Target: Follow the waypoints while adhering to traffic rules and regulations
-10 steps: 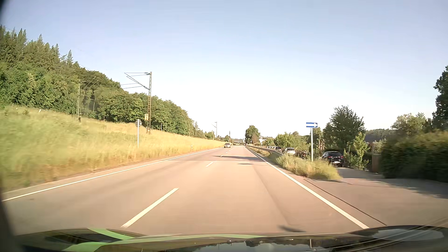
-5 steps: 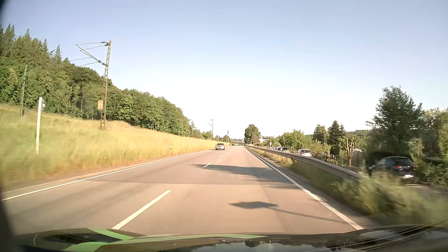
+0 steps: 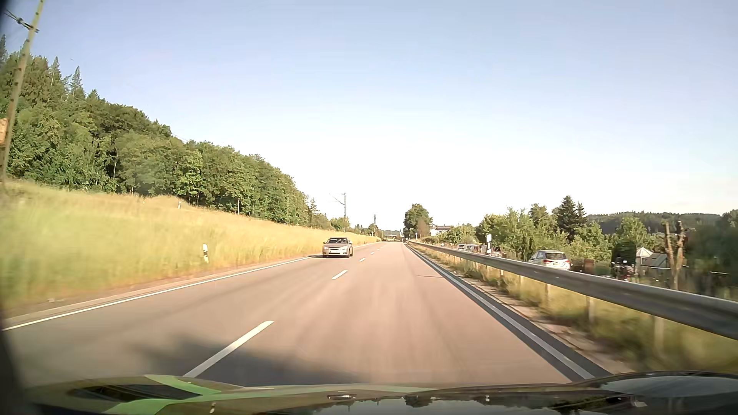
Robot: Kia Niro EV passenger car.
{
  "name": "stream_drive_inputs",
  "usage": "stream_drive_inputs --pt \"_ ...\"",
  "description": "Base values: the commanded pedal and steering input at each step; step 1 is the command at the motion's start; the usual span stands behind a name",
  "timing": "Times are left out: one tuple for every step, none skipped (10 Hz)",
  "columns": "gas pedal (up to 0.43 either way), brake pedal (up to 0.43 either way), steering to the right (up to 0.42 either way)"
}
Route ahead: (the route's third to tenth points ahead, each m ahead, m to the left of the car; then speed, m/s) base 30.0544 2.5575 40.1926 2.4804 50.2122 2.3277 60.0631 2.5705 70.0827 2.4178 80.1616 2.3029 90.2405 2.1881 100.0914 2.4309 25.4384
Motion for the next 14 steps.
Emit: stream_drive_inputs --pt "0.299 0.000 -0.004" --pt "0.287 0.000 -0.005" --pt "0.287 0.000 -0.004" --pt "0.287 0.000 -0.005" --pt "0.280 0.000 -0.004" --pt "0.260 0.000 -0.004" --pt "0.248 0.000 -0.004" --pt "0.248 0.000 -0.005" --pt "0.248 0.000 -0.004" --pt "0.260 0.000 -0.003" --pt "0.260 0.000 -0.004" --pt "0.268 0.000 -0.003" --pt "0.268 0.000 -0.002" --pt "0.268 0.000 -0.001"
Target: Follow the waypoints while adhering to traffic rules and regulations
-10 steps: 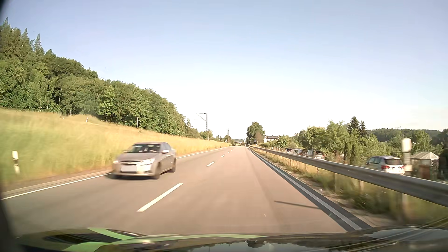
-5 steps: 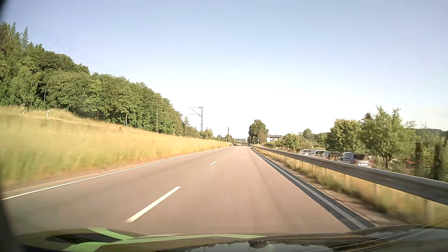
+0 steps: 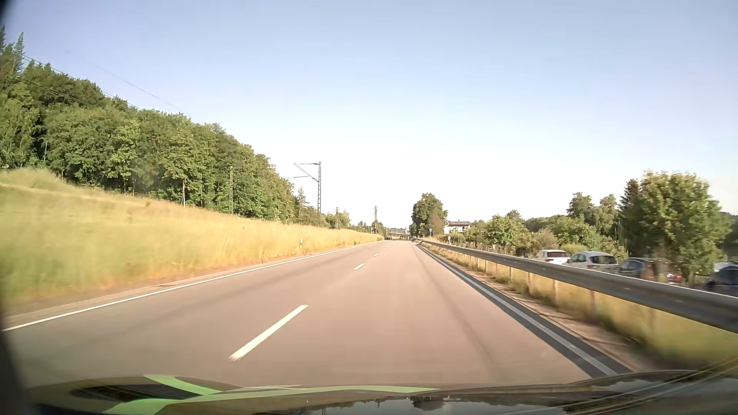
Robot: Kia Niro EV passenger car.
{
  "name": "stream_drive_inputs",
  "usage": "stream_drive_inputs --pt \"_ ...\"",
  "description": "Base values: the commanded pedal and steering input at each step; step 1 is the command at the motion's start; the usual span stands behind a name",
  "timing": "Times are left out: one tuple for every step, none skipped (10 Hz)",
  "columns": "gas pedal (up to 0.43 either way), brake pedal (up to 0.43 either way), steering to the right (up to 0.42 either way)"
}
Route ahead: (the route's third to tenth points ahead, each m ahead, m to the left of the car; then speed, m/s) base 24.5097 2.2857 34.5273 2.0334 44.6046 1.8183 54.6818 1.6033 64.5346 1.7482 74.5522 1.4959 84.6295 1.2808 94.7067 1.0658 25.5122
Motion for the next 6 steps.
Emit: stream_drive_inputs --pt "0.268 0.000 0.000" --pt "0.260 0.000 0.000" --pt "0.260 0.000 0.001" --pt "0.260 0.000 0.001" --pt "0.260 0.000 0.001" --pt "0.260 0.000 0.001"
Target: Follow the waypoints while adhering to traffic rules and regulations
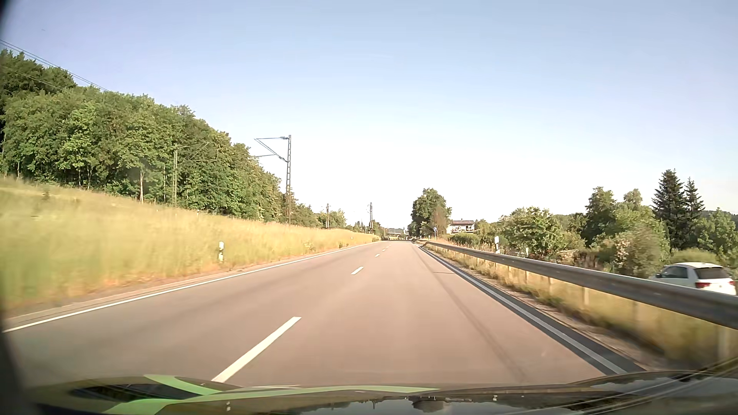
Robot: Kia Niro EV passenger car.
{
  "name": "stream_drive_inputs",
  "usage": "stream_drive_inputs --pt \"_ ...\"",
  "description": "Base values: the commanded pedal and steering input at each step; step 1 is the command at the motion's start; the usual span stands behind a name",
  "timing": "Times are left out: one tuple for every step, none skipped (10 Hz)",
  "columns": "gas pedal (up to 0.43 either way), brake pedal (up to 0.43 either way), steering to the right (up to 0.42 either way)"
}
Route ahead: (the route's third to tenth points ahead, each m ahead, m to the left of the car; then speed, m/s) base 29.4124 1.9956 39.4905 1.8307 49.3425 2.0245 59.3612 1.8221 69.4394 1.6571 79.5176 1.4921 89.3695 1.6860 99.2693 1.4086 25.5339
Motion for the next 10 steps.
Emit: stream_drive_inputs --pt "0.268 0.000 0.001" --pt "0.268 0.000 0.001" --pt "0.268 0.000 0.000" --pt "0.268 0.000 0.001" --pt "0.268 0.000 0.001" --pt "0.260 0.000 0.001" --pt "0.260 0.000 0.001" --pt "0.260 0.000 0.001" --pt "0.268 0.000 0.001" --pt "0.280 0.000 0.001"
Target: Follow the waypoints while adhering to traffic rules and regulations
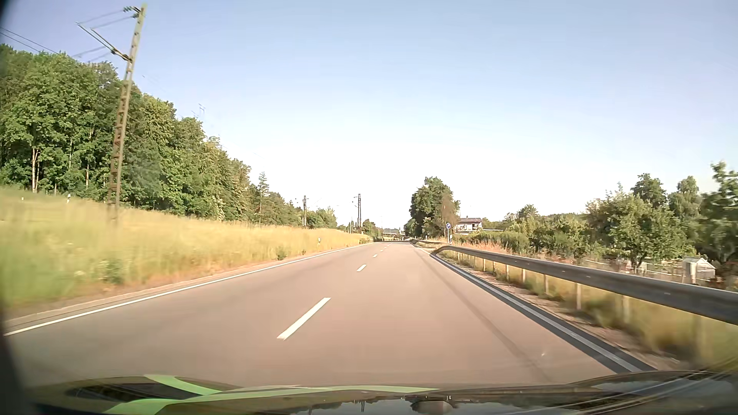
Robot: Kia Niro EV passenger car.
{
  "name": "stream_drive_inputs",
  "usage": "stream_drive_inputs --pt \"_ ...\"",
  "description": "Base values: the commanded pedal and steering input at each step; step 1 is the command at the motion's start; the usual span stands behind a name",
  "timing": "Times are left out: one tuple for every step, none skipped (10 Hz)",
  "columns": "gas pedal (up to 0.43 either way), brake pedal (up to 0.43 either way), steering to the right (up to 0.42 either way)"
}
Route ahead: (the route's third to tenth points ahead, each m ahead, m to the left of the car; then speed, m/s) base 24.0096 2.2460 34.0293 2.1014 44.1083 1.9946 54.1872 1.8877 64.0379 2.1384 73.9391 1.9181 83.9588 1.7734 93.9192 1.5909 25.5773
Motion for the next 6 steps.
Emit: stream_drive_inputs --pt "0.287 0.000 0.001" --pt "0.287 0.000 0.001" --pt "0.287 0.000 0.000" --pt "0.287 0.000 0.000" --pt "0.287 0.000 0.000" --pt "0.287 0.000 0.000"
